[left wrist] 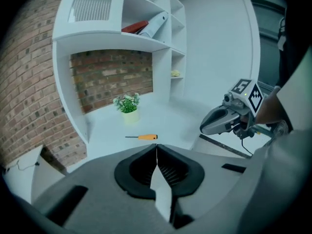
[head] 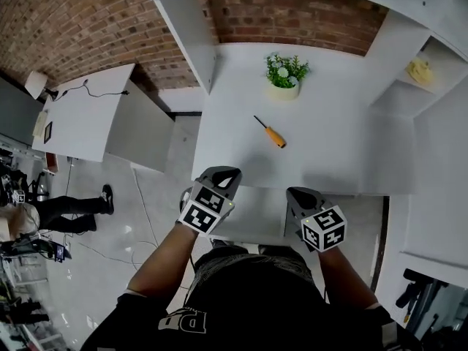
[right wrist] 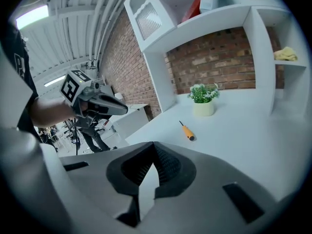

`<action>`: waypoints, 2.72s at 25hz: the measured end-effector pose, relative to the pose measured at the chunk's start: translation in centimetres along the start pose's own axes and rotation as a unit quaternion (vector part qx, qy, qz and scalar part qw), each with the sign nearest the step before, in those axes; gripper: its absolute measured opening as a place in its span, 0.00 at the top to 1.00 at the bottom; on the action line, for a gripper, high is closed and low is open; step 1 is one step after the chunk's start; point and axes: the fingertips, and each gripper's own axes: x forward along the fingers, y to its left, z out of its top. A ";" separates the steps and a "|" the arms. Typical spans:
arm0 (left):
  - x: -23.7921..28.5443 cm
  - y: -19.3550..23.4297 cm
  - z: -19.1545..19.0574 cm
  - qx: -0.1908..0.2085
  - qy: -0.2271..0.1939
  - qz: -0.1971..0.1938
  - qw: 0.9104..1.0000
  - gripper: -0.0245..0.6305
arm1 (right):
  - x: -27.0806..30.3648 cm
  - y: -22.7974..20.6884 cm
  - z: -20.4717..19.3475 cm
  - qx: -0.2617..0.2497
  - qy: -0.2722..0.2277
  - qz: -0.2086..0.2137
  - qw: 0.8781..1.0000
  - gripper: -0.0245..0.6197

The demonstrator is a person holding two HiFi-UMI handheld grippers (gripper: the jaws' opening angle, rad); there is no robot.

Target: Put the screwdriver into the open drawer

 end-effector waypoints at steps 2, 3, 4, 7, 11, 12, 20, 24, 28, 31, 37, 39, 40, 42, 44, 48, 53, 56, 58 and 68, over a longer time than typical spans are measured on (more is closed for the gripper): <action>1.9 0.2 0.3 0.044 0.016 -0.014 0.999 0.93 | -0.4 -0.5 -0.3 0.016 -0.005 -0.013 1.000 0.95; 2.9 0.2 0.4 0.068 0.026 -0.023 0.997 0.93 | -0.7 -0.6 -0.4 0.028 -0.009 -0.018 0.999 0.95; 3.8 0.2 0.5 0.092 0.036 -0.030 0.995 0.93 | -1.0 -0.6 -0.5 0.039 -0.013 -0.021 0.999 0.95; 6.7 0.4 0.7 0.160 0.062 -0.041 0.984 0.93 | -1.9 -0.7 -0.7 0.056 -0.019 -0.031 0.998 0.95; 10.3 0.8 0.4 0.236 0.094 -0.054 0.966 0.93 | -2.9 -1.0 -1.2 0.064 -0.021 -0.044 0.997 0.95; 11.1 0.7 0.2 0.250 0.098 -0.061 0.961 0.93 | -3.1 -1.1 -1.5 0.067 -0.021 -0.047 0.996 0.95; 17.1 1.5 -0.3 0.321 0.142 -0.101 0.931 0.77 | -4.7 -1.7 -4.5 0.097 -0.009 -0.064 0.993 0.95; 20.4 3.4 -0.6 0.376 0.177 -0.102 0.904 0.76 | -5.3 -1.7 -5.8 0.104 -0.003 -0.067 0.992 0.95; 22.7 4.6 -0.5 0.422 0.201 -0.110 0.877 0.75 | -6.1 -1.9 -6.8 0.112 -0.002 -0.074 0.991 0.95; 23.8 4.7 -0.8 0.460 0.221 -0.127 0.851 0.72 | -6.9 -2.6 -7.3 0.122 -0.003 -0.084 0.989 0.95; 25.3 4.9 -2.3 0.516 0.262 -0.161 0.799 0.70 | -8.0 -4.2 -7.9 0.137 -0.007 -0.104 0.985 0.95; 25.8 4.7 -2.8 0.519 0.270 -0.172 0.793 0.70 | -8.1 -4.5 -8.1 0.141 -0.007 -0.106 0.984 0.95; 26.0 4.6 -3.1 0.518 0.274 -0.177 0.791 0.71 | -8.1 -4.6 -8.1 0.143 -0.007 -0.107 0.984 0.95; 26.5 4.5 -3.7 0.517 0.284 -0.188 0.786 0.71 | -8.2 -5.0 -8.2 0.146 -0.006 -0.109 0.983 0.95; 27.0 4.5 -4.1 0.517 0.291 -0.194 0.781 0.71 | -8.3 -5.1 -8.3 0.146 -0.006 -0.110 0.983 0.95; 27.4 4.3 -4.3 0.508 0.300 -0.205 0.781 0.71 | -8.3 -4.8 -8.6 0.155 -0.003 -0.108 0.982 0.95; 27.4 4.2 -4.3 0.506 0.327 -0.237 0.762 0.71 | -8.5 -5.2 -8.7 0.161 0.002 -0.115 0.980 0.95; 27.0 3.8 -4.7 0.503 0.349 -0.260 0.747 0.80 | -8.6 -5.2 -9.1 0.164 0.002 -0.118 0.979 0.95; 26.9 3.7 -4.8 0.498 0.357 -0.262 0.745 0.81 | -8.7 -4.9 -9.3 0.169 0.002 -0.118 0.978 0.95; 25.8 3.9 -4.3 0.457 0.331 -0.213 0.798 0.83 | -9.5 -4.6 -9.1 0.158 -0.003 -0.124 0.980 0.95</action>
